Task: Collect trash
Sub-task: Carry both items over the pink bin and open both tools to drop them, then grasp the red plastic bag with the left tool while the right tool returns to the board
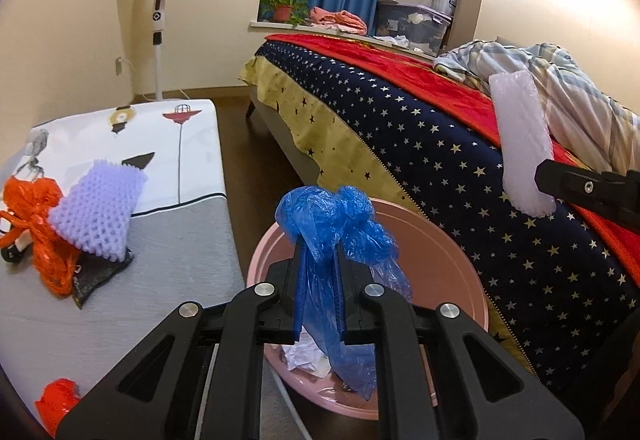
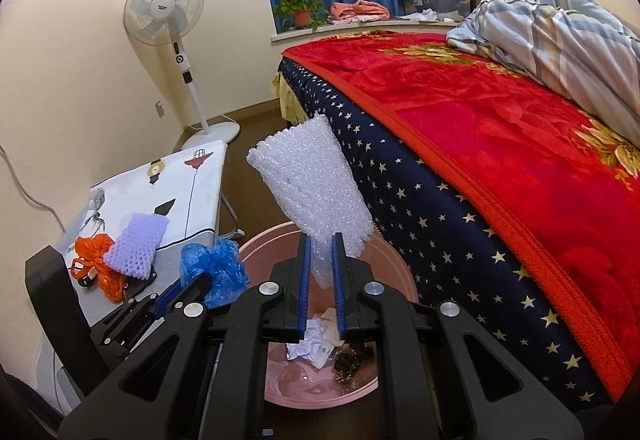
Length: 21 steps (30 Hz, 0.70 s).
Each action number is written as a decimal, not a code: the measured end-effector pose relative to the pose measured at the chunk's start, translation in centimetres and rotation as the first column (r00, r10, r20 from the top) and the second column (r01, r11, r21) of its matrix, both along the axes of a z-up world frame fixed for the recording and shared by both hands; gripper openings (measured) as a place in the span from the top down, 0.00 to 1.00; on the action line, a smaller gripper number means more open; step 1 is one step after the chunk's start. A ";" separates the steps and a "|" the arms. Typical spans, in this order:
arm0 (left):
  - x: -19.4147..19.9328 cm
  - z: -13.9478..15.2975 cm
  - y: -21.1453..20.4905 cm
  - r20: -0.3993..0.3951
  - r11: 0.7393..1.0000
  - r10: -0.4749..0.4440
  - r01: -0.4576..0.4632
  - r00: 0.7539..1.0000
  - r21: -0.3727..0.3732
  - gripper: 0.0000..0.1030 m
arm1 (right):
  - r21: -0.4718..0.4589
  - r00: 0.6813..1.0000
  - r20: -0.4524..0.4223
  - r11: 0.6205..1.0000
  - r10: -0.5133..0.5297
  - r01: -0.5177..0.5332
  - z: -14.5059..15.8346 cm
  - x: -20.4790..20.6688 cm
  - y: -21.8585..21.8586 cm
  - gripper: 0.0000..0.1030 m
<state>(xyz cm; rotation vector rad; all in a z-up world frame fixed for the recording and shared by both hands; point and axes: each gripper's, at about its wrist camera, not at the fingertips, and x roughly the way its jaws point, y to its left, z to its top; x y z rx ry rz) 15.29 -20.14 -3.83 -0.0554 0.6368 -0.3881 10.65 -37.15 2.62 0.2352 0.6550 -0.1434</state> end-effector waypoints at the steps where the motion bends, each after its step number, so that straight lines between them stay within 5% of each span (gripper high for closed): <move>1: 0.1 -0.1 0.0 -0.004 1.000 0.003 -0.003 1.000 -0.006 0.83 | 0.002 1.000 -0.008 1.000 -0.003 0.003 -0.1 0.1 -0.1 0.83; 3: 0.4 -0.2 0.1 -0.013 1.000 0.008 -0.008 1.000 -0.020 0.61 | 0.008 1.000 -0.025 1.000 -0.008 0.008 -0.4 0.3 -0.3 0.70; 4: 0.4 -0.2 0.2 -0.014 1.000 0.013 -0.013 1.000 -0.023 0.60 | 0.001 1.000 -0.025 1.000 -0.018 0.018 -0.4 0.3 -0.3 0.64; 21: -0.5 0.4 2.5 -0.001 0.998 0.055 -0.055 0.998 -0.002 0.60 | 0.008 1.000 0.003 1.000 -0.020 0.020 -0.2 -0.3 0.0 0.61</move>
